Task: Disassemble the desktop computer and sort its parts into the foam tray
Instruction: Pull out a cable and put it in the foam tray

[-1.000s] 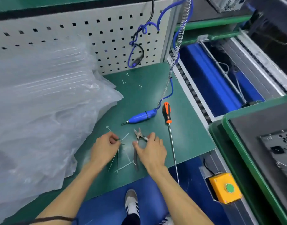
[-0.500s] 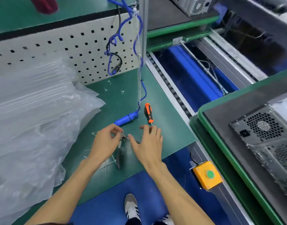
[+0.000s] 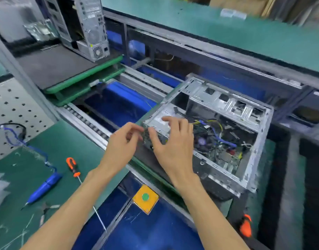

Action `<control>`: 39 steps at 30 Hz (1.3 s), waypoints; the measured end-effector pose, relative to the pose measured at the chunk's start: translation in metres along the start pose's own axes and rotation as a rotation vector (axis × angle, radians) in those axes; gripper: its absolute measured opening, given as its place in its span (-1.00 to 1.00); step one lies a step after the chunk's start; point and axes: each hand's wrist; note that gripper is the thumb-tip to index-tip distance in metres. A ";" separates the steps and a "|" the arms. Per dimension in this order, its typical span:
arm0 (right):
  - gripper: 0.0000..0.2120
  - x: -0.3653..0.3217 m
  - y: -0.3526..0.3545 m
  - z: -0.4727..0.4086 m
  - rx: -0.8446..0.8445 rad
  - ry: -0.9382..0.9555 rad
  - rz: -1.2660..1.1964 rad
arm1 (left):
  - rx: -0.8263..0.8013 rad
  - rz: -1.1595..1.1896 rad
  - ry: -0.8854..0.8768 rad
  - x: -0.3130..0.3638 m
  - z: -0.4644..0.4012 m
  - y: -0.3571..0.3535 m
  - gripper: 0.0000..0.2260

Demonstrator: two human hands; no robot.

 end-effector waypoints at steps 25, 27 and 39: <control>-0.80 0.170 0.053 -0.036 -0.186 -0.291 0.351 | -0.925 -0.118 -0.222 0.040 -0.104 -0.208 -0.85; -0.85 0.173 0.057 -0.037 -0.088 -0.344 0.326 | -0.866 -0.025 -0.251 0.054 -0.109 -0.214 -0.87; -0.75 0.199 0.083 -0.064 0.185 -0.606 0.005 | -0.448 0.437 0.022 0.091 -0.170 -0.205 -0.79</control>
Point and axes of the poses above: each hand's wrist, its own z-axis away from the middle knuckle, its own y-axis out of the back of the hand, x = y × z, and after that the axes turned 10 degrees about z, right-handed
